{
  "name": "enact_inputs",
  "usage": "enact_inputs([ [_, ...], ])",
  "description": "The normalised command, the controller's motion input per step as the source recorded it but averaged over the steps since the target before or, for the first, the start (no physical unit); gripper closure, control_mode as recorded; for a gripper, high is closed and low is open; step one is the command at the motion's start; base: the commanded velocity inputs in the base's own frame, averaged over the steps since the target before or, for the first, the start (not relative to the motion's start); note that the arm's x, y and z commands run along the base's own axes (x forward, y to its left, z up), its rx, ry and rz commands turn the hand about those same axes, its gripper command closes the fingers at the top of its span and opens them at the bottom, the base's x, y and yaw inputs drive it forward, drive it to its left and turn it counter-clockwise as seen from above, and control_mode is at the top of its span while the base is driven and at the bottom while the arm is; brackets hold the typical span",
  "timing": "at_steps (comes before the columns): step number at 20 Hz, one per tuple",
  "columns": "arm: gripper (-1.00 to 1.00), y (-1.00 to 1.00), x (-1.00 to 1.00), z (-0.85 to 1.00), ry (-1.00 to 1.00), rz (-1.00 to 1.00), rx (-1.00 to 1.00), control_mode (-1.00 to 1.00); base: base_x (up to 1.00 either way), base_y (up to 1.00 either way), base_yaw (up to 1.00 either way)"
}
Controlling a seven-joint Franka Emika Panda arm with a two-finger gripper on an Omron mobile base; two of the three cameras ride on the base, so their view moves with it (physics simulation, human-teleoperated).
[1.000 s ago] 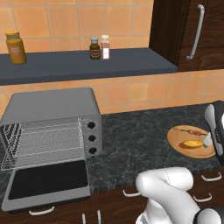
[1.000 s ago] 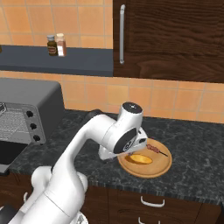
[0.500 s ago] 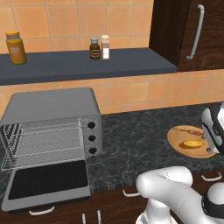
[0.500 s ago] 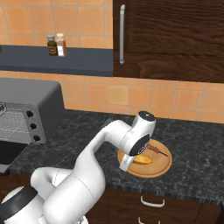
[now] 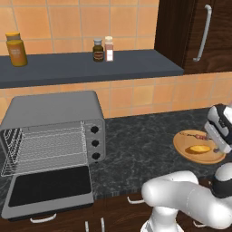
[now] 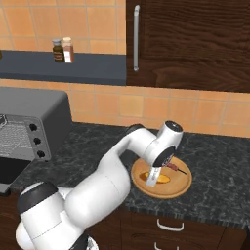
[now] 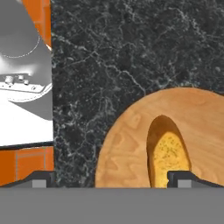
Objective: Pick up the kebab skewer and baguette bread, and place them inside the toaster oven. Close the toaster oven door and start by setting the timer.
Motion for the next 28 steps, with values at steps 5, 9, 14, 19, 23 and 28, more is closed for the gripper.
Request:
enact_inputs([
  [5, -1.0, 0.0, 0.27, -0.45, -0.02, 0.0, 0.0, -1.0, 0.0, 0.0, 0.0],
  [9, -1.0, 0.0, 0.29, -0.42, -0.04, 0.0, 0.0, -1.0, 0.0, 0.0, 0.0],
  [14, -1.0, -0.1, 0.39, -0.15, -0.01, 0.0, 0.0, -1.0, 0.0, 0.0, 0.0],
  [19, -1.0, -0.24, 0.3, -0.12, 0.0, 0.0, 0.0, -1.0, 0.0, 0.0, 0.0],
  [23, -1.0, -0.12, 0.18, -0.24, 0.0, 0.0, 0.0, -1.0, 0.0, 0.0, 0.0],
  [28, -1.0, 0.0, 0.09, -0.27, 0.0, 0.0, 0.0, -1.0, 0.0, 0.0, 0.0],
])
